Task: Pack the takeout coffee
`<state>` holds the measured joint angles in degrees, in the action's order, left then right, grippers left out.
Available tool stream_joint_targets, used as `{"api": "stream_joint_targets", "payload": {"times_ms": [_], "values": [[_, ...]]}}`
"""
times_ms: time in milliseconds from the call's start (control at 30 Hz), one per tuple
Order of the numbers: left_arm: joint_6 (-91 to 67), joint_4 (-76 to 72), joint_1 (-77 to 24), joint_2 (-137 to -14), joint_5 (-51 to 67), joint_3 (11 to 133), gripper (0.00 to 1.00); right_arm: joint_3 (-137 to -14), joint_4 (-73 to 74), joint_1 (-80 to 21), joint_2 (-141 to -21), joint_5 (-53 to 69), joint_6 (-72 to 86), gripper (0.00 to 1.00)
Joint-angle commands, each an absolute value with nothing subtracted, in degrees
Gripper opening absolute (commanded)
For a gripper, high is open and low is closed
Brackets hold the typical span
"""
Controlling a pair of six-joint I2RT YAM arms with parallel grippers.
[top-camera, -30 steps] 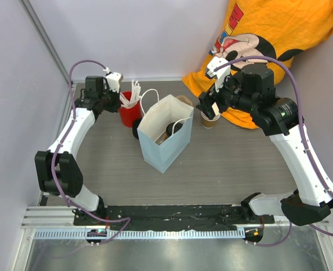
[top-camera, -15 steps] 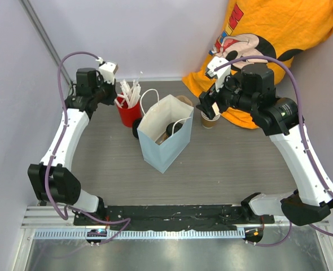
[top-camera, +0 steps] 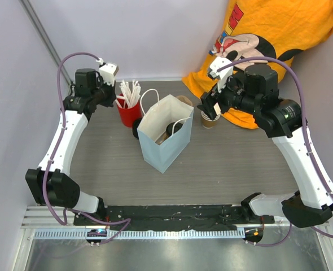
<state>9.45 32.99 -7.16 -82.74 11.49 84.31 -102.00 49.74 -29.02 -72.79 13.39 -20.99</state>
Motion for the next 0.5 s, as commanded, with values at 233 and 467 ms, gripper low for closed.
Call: {"api": "stream_joint_targets", "payload": {"times_ms": [233, 467], "values": [[13.62, 40.07, -8.61, -83.93, 11.51, 91.14, 0.05, -102.66, 47.9, -28.65, -71.37, 14.5, -20.48, 0.85], [15.38, 43.32, -8.96, -83.94, 11.16, 93.77, 0.05, -102.39, 47.9, -28.57, -71.28, 14.85, -20.3, 0.85]]}}
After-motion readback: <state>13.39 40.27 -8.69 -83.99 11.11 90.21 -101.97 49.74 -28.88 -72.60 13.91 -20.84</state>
